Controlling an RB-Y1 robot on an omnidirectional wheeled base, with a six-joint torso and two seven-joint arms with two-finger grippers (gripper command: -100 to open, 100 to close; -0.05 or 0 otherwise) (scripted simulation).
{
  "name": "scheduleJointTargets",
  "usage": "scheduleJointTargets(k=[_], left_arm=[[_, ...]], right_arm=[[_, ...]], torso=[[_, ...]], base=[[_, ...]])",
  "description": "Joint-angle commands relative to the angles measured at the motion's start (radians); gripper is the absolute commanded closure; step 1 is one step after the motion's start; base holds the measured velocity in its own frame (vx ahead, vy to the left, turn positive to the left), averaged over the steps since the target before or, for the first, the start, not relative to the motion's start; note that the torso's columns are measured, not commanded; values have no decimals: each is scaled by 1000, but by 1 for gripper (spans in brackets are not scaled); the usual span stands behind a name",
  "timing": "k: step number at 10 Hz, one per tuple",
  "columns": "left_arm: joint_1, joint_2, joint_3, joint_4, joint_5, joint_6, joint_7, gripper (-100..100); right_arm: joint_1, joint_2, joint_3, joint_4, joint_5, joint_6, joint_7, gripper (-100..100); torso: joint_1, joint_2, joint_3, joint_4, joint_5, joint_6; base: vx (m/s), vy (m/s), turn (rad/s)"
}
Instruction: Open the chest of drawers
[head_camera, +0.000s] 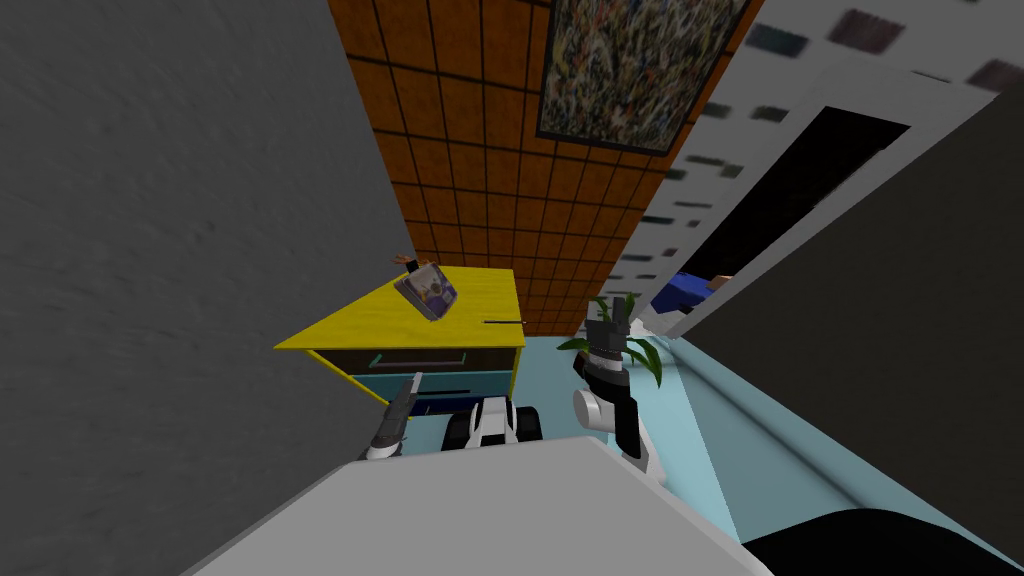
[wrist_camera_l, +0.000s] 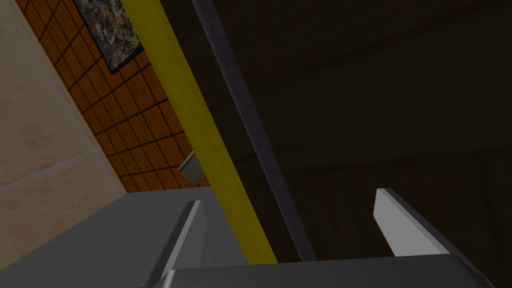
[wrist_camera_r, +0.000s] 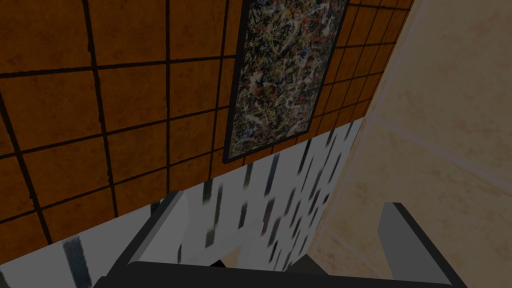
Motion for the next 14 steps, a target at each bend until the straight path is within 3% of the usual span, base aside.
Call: scheduleJointTargets(k=[1,3,7,8,14], left_arm=[[0,-53,-4,-33,-2,9,-2,-100],[-1,-97,-4,-38,-2,9,-3,-100],[-1,-196,-5,-44,-3,9,-3,-100],[4,-186,-6,-50,-4,10,-4,-100],[-61,-183,-7,-118,4,140,4,-100]], right_arm=[[0,0,0,0,0,0,0,0],[0,0,0,0,0,0,0,0],[0,0,0,0,0,0,0,0],[0,0,0,0,0,0,0,0],[0,0,0,0,0,0,0,0]], torso=[[-1,-1,0,0,0,0],[9,0,0,0,2,0],[1,0,0,0,0,0],[1,0,0,0,0,0],[2,0,0,0,1,0]], base=[[-7,-154,6],[-7,-35,-1],[0,-2,0],[1,-6,0],[-34,-5,11]])
